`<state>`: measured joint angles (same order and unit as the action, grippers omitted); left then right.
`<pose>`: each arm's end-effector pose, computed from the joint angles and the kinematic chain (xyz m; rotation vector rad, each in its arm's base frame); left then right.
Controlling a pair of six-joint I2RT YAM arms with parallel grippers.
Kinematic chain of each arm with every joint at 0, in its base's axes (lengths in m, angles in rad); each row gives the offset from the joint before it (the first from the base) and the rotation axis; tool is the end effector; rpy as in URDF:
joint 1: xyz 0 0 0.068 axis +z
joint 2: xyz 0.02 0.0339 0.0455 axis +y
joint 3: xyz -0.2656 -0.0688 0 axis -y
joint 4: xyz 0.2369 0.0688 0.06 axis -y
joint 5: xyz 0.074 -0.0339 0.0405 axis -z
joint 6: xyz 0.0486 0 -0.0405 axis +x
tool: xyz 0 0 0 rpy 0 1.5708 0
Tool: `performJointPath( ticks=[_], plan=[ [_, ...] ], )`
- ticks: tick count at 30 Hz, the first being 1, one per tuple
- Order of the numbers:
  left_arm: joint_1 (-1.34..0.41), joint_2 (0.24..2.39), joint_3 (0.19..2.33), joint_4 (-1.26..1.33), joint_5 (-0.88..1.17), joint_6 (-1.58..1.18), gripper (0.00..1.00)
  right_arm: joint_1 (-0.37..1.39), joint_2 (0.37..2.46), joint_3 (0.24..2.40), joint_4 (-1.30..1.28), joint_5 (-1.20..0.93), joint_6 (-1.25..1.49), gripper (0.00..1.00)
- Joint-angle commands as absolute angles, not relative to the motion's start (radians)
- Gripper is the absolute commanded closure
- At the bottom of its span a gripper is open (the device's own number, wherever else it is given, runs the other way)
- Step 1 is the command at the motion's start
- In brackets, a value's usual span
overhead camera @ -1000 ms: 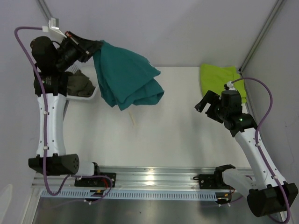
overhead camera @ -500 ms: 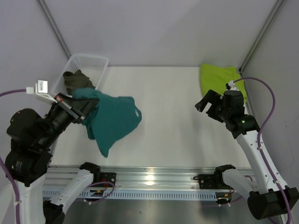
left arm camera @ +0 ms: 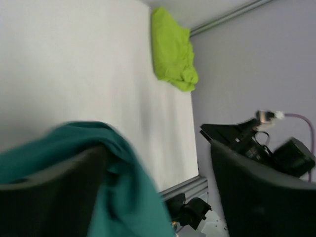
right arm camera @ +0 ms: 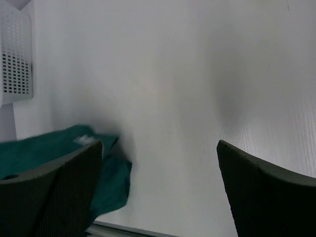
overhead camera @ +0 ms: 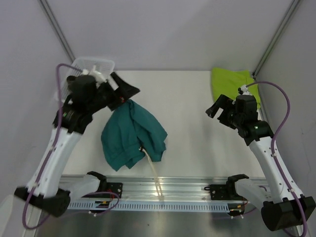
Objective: Fold and stack the shorts
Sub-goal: Move the shorts to the center of the board, then flatten the shorts out
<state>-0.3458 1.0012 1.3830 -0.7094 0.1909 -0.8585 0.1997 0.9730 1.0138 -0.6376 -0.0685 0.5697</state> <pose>0.1752 -0.0729 0.4419 -0.3773 1.9848 -0.9768 0.2013 0.0441 0.3338 0.3674 2.1812 0.5097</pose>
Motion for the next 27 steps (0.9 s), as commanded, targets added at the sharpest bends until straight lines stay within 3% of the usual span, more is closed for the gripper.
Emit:
performJointPath(
  ticks=[1,9,13,21,27],
  plan=[
    [-0.377,1.224,1.493,-0.696,0.256,-0.833,0.01,0.193,0.995,1.028,-0.600,-0.098,0.571,0.00],
    [-0.333,1.172,1.560,-0.800,0.201,-0.744,0.01,0.238,1.020,1.026,-0.513,-0.251,0.491,0.01],
    [-0.307,1.111,1.533,-0.893,0.186,-0.712,0.01,0.403,1.069,1.043,-0.503,-0.204,0.419,0.00],
    [-0.247,0.855,1.205,-1.070,0.155,-0.667,0.01,0.713,1.265,1.092,-0.439,-0.126,0.362,0.03],
    [-0.212,0.681,0.840,-1.063,0.254,-0.833,0.01,0.802,1.379,1.164,-0.405,-0.110,0.339,0.04]
  ],
)
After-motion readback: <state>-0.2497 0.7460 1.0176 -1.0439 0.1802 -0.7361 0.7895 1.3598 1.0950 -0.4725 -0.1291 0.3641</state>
